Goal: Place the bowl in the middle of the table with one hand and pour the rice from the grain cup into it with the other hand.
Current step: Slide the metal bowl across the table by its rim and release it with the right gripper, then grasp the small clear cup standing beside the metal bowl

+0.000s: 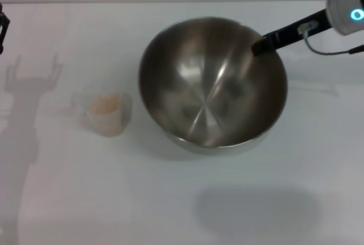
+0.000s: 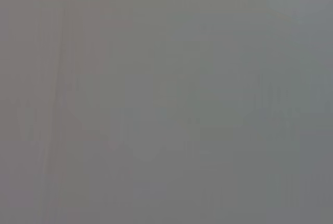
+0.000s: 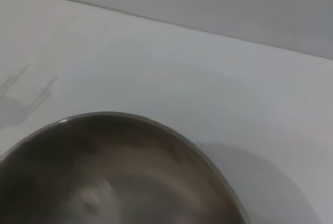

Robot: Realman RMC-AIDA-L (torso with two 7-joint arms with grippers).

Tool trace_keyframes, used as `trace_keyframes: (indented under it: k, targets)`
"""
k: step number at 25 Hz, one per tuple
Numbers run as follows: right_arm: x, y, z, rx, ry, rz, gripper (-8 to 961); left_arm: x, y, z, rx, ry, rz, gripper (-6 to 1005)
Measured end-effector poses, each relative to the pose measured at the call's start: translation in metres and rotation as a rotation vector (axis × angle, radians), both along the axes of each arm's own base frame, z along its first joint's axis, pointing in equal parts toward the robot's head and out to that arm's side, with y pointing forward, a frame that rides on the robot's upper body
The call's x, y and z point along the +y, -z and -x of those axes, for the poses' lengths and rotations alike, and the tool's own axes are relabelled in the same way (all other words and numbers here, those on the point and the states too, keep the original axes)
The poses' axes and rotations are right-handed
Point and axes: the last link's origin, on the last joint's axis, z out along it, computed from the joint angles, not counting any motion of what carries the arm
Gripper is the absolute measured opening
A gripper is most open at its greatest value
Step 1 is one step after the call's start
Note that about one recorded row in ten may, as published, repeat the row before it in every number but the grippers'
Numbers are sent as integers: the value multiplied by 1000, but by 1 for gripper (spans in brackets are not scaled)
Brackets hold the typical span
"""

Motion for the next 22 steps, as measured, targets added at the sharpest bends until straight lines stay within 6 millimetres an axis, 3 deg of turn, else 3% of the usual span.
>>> trace_keyframes:
  k: [7,15,20,22]
  targets:
    - [1,24,-1,-39,-2,31,32,-1,2,-1,4,6,8,831]
    - [7,31,7,-34,-30,18,99,-2,2,-1,3,6,10,831]
    - [13,20,14,-51,-82,-30,151,-4,3,-1,-5,6,7,830]
    - [19,2,19,-72,-140,-119,196,-4,2,-1,-5,7,6,830]
